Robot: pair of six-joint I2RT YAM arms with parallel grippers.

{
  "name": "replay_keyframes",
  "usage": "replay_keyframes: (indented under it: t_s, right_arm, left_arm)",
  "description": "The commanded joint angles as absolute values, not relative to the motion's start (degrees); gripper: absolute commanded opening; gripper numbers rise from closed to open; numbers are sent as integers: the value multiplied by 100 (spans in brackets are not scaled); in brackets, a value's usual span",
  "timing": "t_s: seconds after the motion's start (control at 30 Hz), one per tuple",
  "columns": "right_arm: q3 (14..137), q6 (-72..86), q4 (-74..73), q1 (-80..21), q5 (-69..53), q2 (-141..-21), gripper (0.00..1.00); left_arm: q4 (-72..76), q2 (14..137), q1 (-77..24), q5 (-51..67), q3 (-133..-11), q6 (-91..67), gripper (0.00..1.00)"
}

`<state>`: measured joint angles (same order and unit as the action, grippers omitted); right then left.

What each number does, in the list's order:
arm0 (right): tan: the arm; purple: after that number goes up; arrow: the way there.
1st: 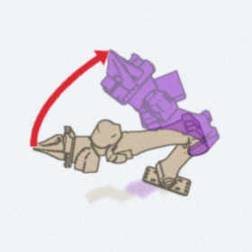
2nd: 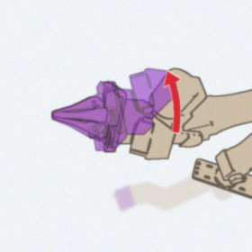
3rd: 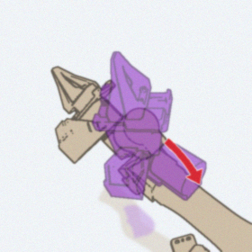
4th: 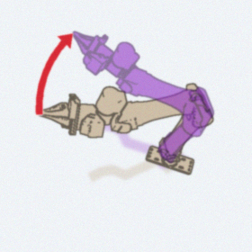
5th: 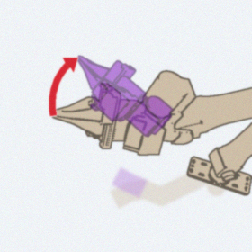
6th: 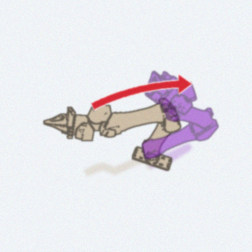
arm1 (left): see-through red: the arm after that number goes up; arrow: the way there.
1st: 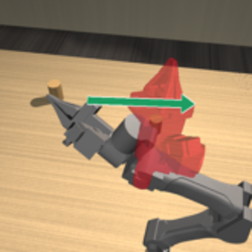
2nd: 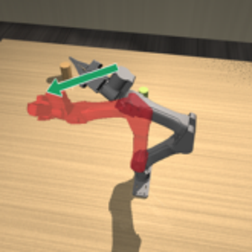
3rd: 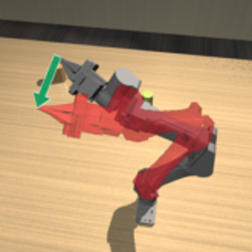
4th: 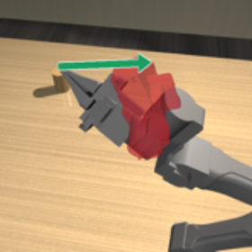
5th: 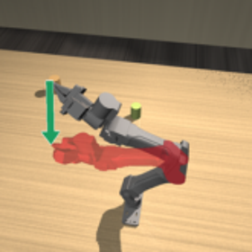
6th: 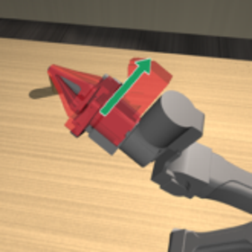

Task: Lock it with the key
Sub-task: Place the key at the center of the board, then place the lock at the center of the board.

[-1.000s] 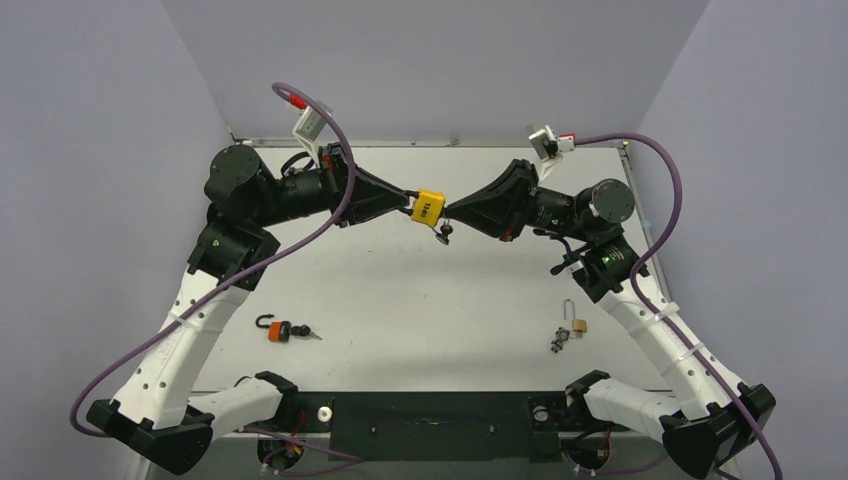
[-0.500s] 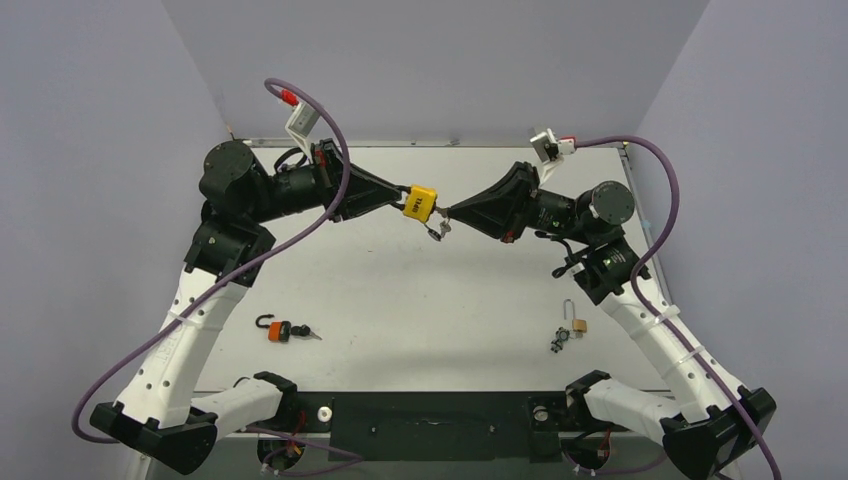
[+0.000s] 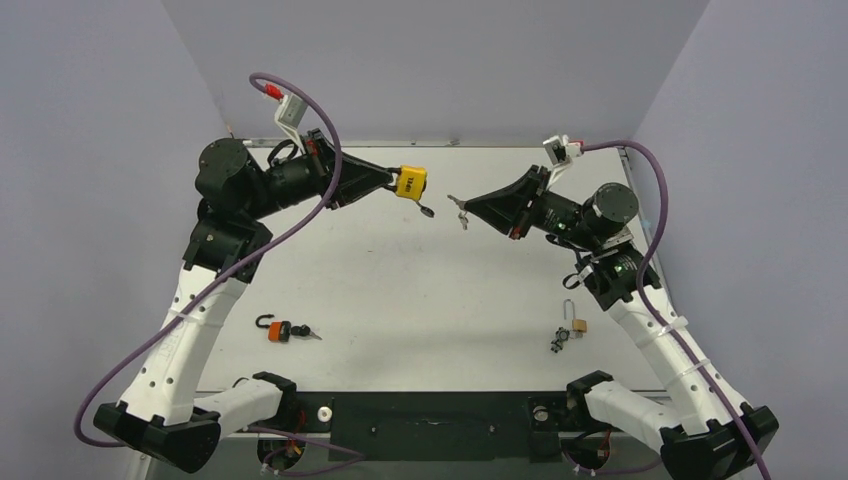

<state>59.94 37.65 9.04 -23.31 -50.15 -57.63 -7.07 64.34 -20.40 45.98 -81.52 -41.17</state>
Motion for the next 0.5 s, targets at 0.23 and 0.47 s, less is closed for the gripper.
replay_keyframes:
  t_s: [0.23, 0.47]
  right_arm:
    - [6316, 3045, -1044, -2188, -2315, -6417, 0]
    - [6270, 3257, -1269, -2480, -1527, -7113, 0]
  left_arm:
    - [364, 7009, -1993, 3107, -6866, -4446, 0]
    - [1186, 7807, -1995, 2968, -6106, -4979, 0]
